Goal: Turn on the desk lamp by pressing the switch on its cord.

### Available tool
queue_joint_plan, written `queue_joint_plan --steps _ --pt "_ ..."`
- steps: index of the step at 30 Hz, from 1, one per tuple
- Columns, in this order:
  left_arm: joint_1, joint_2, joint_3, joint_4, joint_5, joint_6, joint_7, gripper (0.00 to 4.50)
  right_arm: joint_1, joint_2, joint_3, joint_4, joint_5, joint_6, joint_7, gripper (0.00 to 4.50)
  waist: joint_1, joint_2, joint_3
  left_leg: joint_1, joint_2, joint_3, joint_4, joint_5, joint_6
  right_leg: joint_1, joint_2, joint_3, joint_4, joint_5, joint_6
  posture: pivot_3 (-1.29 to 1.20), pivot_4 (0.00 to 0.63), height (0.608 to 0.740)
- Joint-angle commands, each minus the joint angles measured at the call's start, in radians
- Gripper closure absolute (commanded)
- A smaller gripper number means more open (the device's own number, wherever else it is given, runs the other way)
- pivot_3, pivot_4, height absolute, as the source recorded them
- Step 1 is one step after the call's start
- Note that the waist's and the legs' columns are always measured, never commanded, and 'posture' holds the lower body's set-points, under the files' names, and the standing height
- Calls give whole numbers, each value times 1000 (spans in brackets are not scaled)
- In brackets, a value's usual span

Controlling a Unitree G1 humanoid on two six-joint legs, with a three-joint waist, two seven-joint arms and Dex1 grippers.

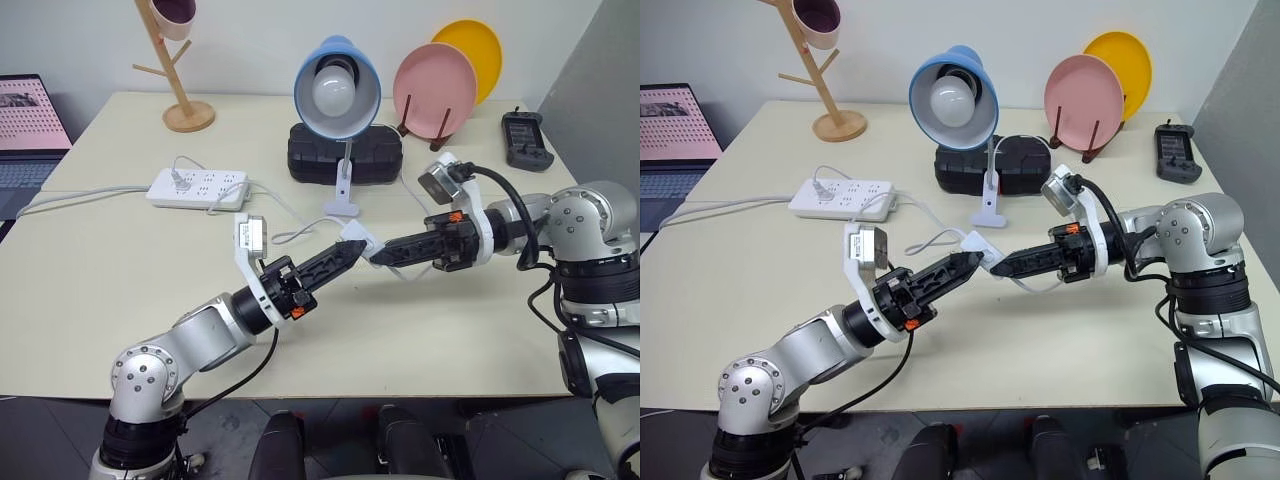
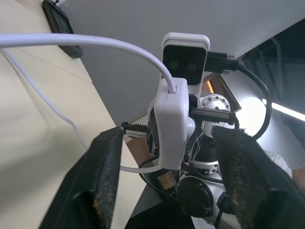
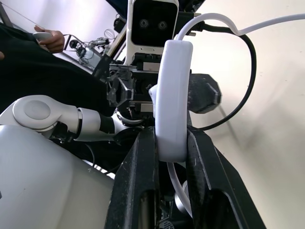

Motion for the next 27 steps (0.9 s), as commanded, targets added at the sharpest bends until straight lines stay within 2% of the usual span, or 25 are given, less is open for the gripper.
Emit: queue_joint_plan --steps 1,9,19,22,24,25,27 --pt "-14 13 3 -11 -10 -3 -27 2624 -7 -7 -24 -27 36 -9 0 4116 0 0 0 0 0 0 0 0 0 0 0 0 0 0 0 0 150 740" --pt "-18 16 -6 -6 -5 -5 -41 4009 -5 2 -18 -41 44 -18 -5 4116 0 0 0 0 0 0 0 0 0 0 0 0 0 0 0 0 150 740" --pt "-8 18 -5 -11 -14 -9 -41 4010 10 -8 1 -61 48 -43 4 4116 0 0 0 0 0 0 -1 0 0 0 0 0 -1 0 0 0 150 740" --pt "-13 27 9 -18 85 -23 -47 4010 11 -13 10 -62 38 -64 7 4116 0 0 0 0 0 0 -1 0 0 -1 0 0 -1 -1 1 0 150 740" --pt "-13 34 21 -19 80 -16 -85 3295 10 -13 15 -58 33 -75 7 4116 0 0 0 0 0 0 -1 0 0 -1 0 0 -1 -1 1 0 150 740" --pt "-13 37 24 -18 70 -11 -99 3246 9 -13 18 -55 32 -79 8 4116 0 0 0 0 0 0 -1 0 0 -1 0 0 -1 -1 2 0 150 740" --pt "-12 55 31 -21 40 1 -109 2806 4 -8 23 -46 26 -92 7 4116 0 0 0 0 0 0 -1 0 0 -1 0 0 -1 -1 2 0 150 740"
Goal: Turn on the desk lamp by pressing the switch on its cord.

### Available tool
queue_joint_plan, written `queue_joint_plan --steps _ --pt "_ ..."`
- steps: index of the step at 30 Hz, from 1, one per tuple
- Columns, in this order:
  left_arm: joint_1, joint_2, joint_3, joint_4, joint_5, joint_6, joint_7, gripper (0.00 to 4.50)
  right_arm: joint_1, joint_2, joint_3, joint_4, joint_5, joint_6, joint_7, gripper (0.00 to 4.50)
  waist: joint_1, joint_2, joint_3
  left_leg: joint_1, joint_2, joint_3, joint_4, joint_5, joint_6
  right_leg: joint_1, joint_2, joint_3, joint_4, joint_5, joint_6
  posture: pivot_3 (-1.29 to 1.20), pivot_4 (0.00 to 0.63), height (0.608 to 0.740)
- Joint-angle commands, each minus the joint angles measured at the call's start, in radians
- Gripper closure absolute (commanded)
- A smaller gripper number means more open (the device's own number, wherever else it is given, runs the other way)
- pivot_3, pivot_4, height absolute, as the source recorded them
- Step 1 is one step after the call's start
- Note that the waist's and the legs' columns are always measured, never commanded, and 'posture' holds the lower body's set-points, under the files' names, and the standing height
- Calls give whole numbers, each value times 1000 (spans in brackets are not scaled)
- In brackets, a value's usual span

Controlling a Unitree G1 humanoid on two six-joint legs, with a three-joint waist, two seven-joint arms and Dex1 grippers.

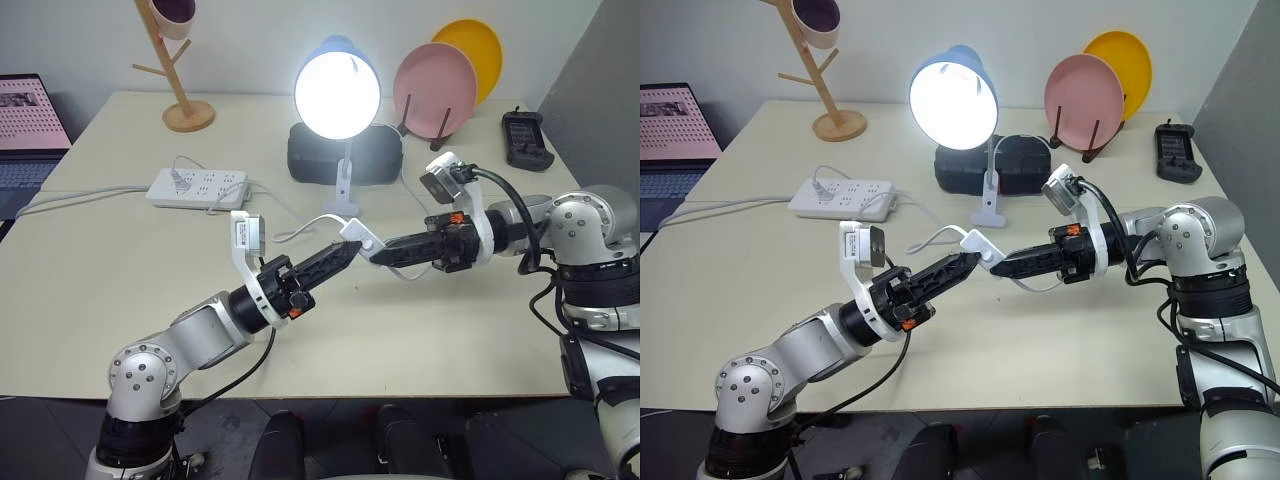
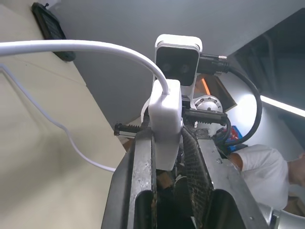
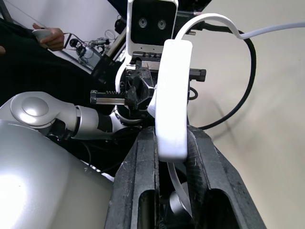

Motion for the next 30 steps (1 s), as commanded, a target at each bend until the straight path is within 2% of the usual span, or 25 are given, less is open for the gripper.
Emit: queue_joint_plan --steps 1,7,8,9,10,11,15,17,19,23,24,28,30 --pt "-2 50 38 -21 -29 15 -41 2660 -16 1 12 -20 0 -50 15 4116 0 0 0 0 0 0 0 0 0 0 0 0 0 0 0 0 150 740" --pt "43 196 121 -31 -18 59 -100 1708 -10 0 75 -4 -68 -172 41 4116 -2 0 0 0 0 1 -1 0 0 -1 0 0 0 -1 1 0 150 740" --pt "58 264 157 -38 30 83 -153 1543 -13 9 105 13 -122 -246 34 4116 -2 0 0 0 1 1 -2 0 0 -1 0 1 0 -1 1 0 150 740" --pt "87 378 191 -59 159 98 -262 1309 -15 20 164 43 -225 -376 13 4116 -3 0 0 0 1 1 -2 0 0 -2 0 0 0 -1 1 0 150 740" --pt "108 458 212 -74 254 105 -341 1270 -17 28 205 65 -298 -467 -1 4116 -6 -1 0 0 1 1 -2 0 0 -2 0 0 0 -1 1 0 150 740" --pt "131 549 225 -85 378 82 -431 924 -25 42 251 109 -380 -563 -19 4116 -11 -2 0 0 1 2 -5 0 0 -4 1 1 0 -2 1 0 150 740" --pt "125 718 250 -52 639 -28 -612 79 -48 70 402 262 -649 -923 -21 4116 -6 0 1 0 1 4 -11 1 -1 -8 1 3 -2 -2 1 0 150 740" --pt "119 753 240 -43 739 -78 -679 27 -49 80 450 326 -751 -1087 -19 4116 -3 0 1 -3 1 5 -11 1 -1 -11 1 3 -2 -2 1 0 150 740" --pt "89 747 233 -26 775 -97 -707 27 -50 93 481 401 -840 -1234 -38 4116 -3 0 1 -5 1 7 -13 1 -1 -14 0 4 -2 -1 -1 0 150 740" --pt "28 721 206 -10 823 -102 -733 27 -43 117 473 471 -888 -1323 -5 4116 -4 0 1 -7 1 7 -14 0 -2 -15 0 3 -2 0 -3 0 150 740" --pt "19 718 199 -7 834 -101 -738 0 -41 120 466 474 -888 -1325 4 3416 -4 0 1 -7 2 7 -14 0 -2 -15 0 3 -2 0 -3 0 150 740" --pt "-38 707 177 28 877 -93 -769 0 -27 75 420 400 -854 -1270 102 2502 -4 0 2 -7 2 7 -13 0 -2 -15 0 3 -1 0 -3 0 150 740" --pt "-66 706 165 47 896 -91 -795 0 -13 39 394 334 -837 -1236 144 1909 -3 0 2 -7 2 7 -13 0 -1 -15 0 3 -1 0 -3 0 150 740"
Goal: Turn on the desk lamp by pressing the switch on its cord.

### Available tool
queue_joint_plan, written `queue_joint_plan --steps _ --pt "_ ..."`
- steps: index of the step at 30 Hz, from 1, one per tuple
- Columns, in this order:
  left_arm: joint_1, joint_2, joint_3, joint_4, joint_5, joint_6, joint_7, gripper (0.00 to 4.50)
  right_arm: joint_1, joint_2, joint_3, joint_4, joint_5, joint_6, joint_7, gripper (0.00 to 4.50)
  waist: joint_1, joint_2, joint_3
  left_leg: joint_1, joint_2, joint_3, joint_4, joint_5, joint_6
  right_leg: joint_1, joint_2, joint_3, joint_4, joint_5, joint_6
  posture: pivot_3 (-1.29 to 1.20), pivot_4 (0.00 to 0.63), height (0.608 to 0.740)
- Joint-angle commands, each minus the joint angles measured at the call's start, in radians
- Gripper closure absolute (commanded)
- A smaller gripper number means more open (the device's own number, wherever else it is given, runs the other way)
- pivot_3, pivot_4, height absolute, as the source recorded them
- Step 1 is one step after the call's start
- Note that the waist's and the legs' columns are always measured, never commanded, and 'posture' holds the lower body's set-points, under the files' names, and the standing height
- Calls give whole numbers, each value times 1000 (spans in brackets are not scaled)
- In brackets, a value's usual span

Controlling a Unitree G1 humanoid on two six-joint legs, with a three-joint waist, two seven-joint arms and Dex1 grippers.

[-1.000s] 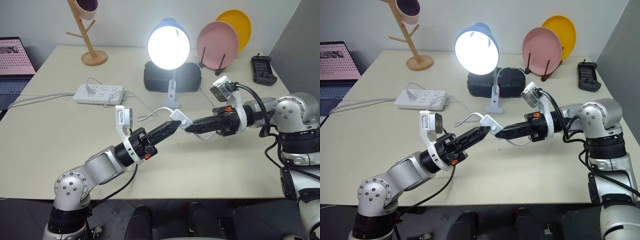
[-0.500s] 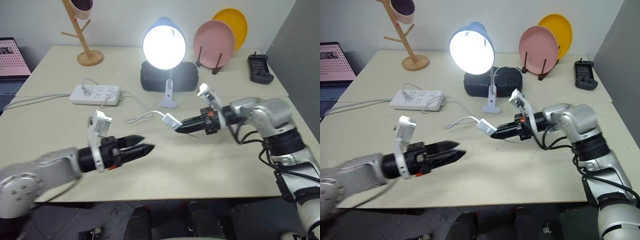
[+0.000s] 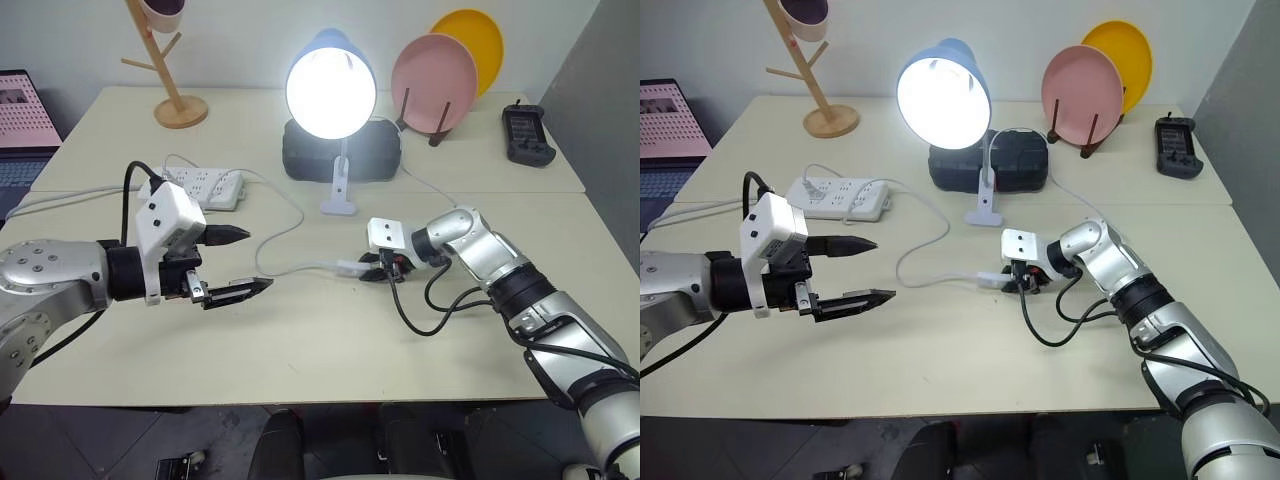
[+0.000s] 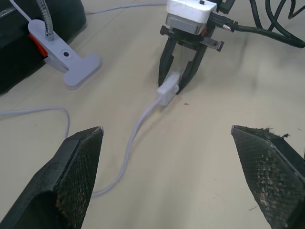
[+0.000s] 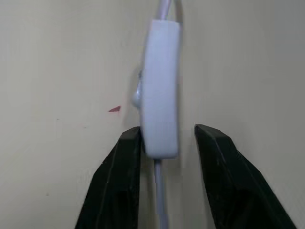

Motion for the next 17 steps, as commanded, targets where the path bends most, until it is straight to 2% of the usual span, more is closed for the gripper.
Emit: queue_joint_plan --steps 1,6,7,13,17 --pt "-55 6 -8 30 44 -11 -48 0 15 -74 -82 -154 55 65 89 1669 1 0 0 0 0 0 0 0 0 0 0 0 0 0 0 0 150 740" --pt "-112 26 -40 114 137 -54 -145 0 62 -189 -193 -409 164 254 145 421 1 0 0 0 0 0 0 0 0 0 0 0 1 0 0 0 150 740" --pt "-122 29 -42 131 151 -61 -164 0 71 -211 -213 -450 183 287 148 63 1 0 0 0 0 0 0 0 0 0 0 0 1 0 0 0 150 740" --pt "-170 50 -75 221 252 -122 -267 0 155 -336 -342 -595 250 407 120 13 1 0 0 1 0 0 1 0 0 1 0 0 1 -1 2 0 150 740" --pt "-180 42 -85 261 289 -141 -314 0 192 -348 -375 -653 281 475 73 13 0 0 0 1 0 0 1 0 0 0 0 0 1 -2 3 0 150 740"
